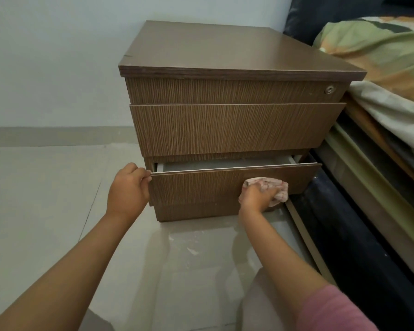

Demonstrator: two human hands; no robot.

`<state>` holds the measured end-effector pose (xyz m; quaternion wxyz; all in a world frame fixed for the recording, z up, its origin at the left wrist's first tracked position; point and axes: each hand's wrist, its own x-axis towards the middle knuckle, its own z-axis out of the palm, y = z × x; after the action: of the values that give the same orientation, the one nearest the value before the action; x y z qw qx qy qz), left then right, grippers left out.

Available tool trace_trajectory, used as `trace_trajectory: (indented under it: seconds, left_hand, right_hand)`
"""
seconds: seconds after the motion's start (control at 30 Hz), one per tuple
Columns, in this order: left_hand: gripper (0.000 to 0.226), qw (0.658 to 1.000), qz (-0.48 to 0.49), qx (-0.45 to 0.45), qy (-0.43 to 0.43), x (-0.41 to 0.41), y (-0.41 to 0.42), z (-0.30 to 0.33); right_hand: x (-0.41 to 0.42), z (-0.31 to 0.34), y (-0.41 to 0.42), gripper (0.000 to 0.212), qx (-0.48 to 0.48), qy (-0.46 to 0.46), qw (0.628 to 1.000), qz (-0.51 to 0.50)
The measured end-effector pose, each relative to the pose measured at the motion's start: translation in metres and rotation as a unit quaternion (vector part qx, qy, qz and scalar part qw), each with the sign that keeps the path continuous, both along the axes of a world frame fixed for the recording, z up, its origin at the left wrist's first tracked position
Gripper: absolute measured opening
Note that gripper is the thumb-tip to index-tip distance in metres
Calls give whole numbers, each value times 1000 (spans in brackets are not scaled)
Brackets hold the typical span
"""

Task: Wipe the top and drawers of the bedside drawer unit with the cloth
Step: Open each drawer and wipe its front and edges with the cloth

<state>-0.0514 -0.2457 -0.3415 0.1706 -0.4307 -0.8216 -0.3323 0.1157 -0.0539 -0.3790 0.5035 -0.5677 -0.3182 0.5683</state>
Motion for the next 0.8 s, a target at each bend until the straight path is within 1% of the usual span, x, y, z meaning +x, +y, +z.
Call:
trace_trajectory:
  seconds: [0.07, 0.13, 0.2, 0.23, 0.33, 0.37, 0.43, 0.53, 0.57, 0.63, 0.67, 0.8]
  left_hand:
    - [7, 1000, -1, 0, 0, -1, 0, -1]
    - [7, 1000, 0, -1, 2, -1, 1, -1]
    - [7, 1000, 1, -1, 2, 0, 1, -1]
    - [7, 1000, 1, -2, 2, 1, 1, -1]
    - [6, 1000, 2, 1, -2, 1, 0, -1]
    - [6, 1000, 3, 2, -3, 1, 0, -1]
    - [6, 1000, 4, 2, -2, 1, 0, -1]
    - [6, 1000, 1, 4, -2, 1, 0, -1]
    - [5, 1000, 1, 4, -2, 1, 0, -1]
    - [5, 1000, 1, 1, -3, 1, 0, 0]
    - [5, 1000, 1, 0, -4, 1, 0, 0]
    - [6, 1000, -2, 7, -18, 1, 0, -1]
  right_hand:
    - [4, 8, 6, 74, 27, 40, 999, -15]
    - [1, 15, 6, 75, 61, 78, 995, -9]
    - [-12, 18, -4, 78, 87, 74, 993, 12]
    - [-20, 18, -13, 80, 96, 50, 994, 20]
    - [-42, 5, -38, 78, 125, -73, 988, 44]
    - [-44, -4, -43, 78, 123, -91, 987, 58]
    - [-43, -22, -47, 79, 97, -88, 988, 85]
    - [-28, -35, -35, 79, 2, -18, 998, 58]
    - [-23, -33, -31, 78, -7, 8, 999, 39]
    - [-15, -23, -24, 78, 23, 51, 998, 20]
    - [-16, -18, -23, 78, 50, 52, 997, 22]
    - [-40, 6, -39, 81, 158, -22, 986, 47]
